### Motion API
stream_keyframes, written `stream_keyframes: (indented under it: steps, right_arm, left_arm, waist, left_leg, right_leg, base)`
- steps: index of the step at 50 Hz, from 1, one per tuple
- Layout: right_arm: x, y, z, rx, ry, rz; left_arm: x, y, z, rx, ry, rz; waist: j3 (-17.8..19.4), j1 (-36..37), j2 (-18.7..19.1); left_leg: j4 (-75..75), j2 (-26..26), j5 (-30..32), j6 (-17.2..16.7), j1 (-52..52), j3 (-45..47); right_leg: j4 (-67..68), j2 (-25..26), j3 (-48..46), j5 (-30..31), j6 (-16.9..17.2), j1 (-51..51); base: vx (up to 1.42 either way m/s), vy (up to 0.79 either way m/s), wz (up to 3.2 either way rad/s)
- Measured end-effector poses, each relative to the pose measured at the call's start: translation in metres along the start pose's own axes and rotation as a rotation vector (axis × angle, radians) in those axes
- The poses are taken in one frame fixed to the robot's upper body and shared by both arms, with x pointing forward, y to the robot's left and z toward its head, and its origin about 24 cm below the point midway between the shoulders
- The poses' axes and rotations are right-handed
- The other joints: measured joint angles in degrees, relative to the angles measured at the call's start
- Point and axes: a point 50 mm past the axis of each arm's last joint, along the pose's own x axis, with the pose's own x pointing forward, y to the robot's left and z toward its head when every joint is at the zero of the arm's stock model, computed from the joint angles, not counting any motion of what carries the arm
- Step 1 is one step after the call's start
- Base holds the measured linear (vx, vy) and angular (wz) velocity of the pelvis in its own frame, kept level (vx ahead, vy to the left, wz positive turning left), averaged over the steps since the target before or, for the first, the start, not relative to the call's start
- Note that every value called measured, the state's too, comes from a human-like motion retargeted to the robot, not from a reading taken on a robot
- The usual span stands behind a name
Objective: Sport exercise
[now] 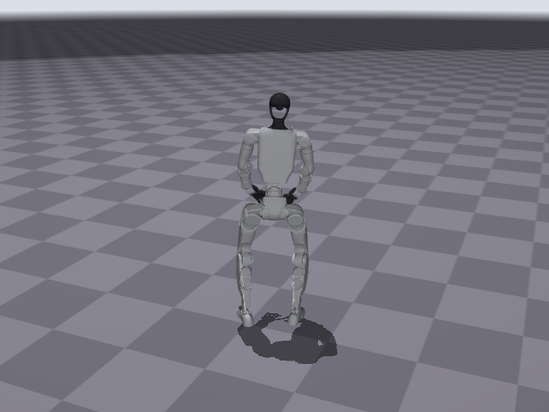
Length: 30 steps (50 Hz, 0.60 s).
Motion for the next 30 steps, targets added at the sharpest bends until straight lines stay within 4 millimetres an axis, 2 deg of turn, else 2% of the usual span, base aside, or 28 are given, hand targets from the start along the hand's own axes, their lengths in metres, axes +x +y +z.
stream_keyframes:
  steps: [2,7,10,14,18,23,25,27,30]
  right_arm:
    - [-0.001,0.009,-0.001,0.004,0.015,0.021]
    - [-0.009,0.037,-0.012,0.019,0.083,0.101]
    - [-0.015,0.054,-0.02,0.009,0.132,0.18]
    - [-0.024,0.065,-0.033,-0.036,0.205,0.316]
    - [-0.03,0.05,-0.048,-0.09,0.282,0.435]
    - [-0.035,0.015,-0.062,-0.122,0.347,0.473]
    - [-0.034,-0.018,-0.064,-0.14,0.353,0.425]
    - [-0.034,-0.035,-0.064,-0.144,0.35,0.385]
    - [-0.033,-0.08,-0.057,-0.166,0.325,0.268]
  left_arm:
    - [-0.008,-0.005,-0.011,-0.082,0.067,0.018]
    - [-0.034,-0.033,-0.033,-0.238,0.236,0.008]
    - [-0.058,-0.057,-0.049,-0.315,0.37,-0.034]
    - [-0.099,-0.083,-0.076,-0.425,0.585,-0.121]
    - [-0.14,-0.089,-0.105,-0.589,0.795,-0.129]
    - [-0.179,-0.077,-0.135,-0.776,0.968,0.016]
    - [-0.186,-0.057,-0.149,-0.829,0.994,0.126]
    - [-0.194,-0.048,-0.156,-0.852,1.016,0.194]
    - [-0.196,-0.02,-0.168,-0.865,0.998,0.326]
  waist:
    - [0.71,0.23,0.04]
    - [3.62,2.24,-1.02]
    - [5.61,4.29,-1.51]
    - [8.17,8.02,-1.06]
    - [10.99,12.73,0.13]
    - [16.3,18.05,-1.11]
    - [18.57,18.92,-3.07]
    - [21.13,20.03,-3.79]
    - [24.97,20.7,-5.82]
  left_leg:
    - [-3.49,0.58,-0.87,-0.42,5.52,-0.32]
    - [-0.03,1.97,-1.55,-1.44,9.19,-2.41]
    - [2.15,2.89,-1.91,-2.44,10.16,-4.01]
    - [4.22,4.95,-1.6,-4.37,9.43,-7.0]
    - [6.75,6.32,-0.35,-4.93,5.34,-10.39]
    - [13.34,5.56,4.12,-4.93,-3.31,-11.75]
    - [14.74,5.62,5.56,-4.93,-7.82,-11.11]
    - [18.48,5.81,6.19,-4.93,-11.35,-11.41]
    - [22.68,4.64,7.34,-4.66,-16.89,-11.63]
  right_leg:
    - [-3.87,1.85,-1.13,-0.25,-0.25,5.84]
    - [-2.47,2.73,-2.21,-0.7,-0.58,11.77]
    - [-2.09,3.7,-3.16,-1.26,-0.69,14.52]
    - [-4.48,7.07,-4.91,-1.34,-1.32,17.07]
    - [-8.13,11.12,-6.85,-0.74,-2.45,16.99]
    - [-3.66,9.56,-8.59,-0.76,-3.65,11.3]
    - [-2.15,8.14,-9.13,-0.39,-4.35,6.99]
    - [1.48,6.73,-9.36,-0.09,-4.76,3.57]
    - [4.81,4.96,-9.0,1.52,-5.28,-3.12]
  base:
    - [0.11,-0.03,0.06]
    - [-0.03,-0.03,0.18]
    - [-0.05,-0.06,0.32]
    - [-0.06,-0.08,0.41]
    - [-0.1,-0.06,0.52]
    - [-0.23,-0.1,0.95]
    - [-0.23,-0.18,1.26]
    - [-0.26,-0.16,1.21]
    - [-0.25,-0.12,1.21]
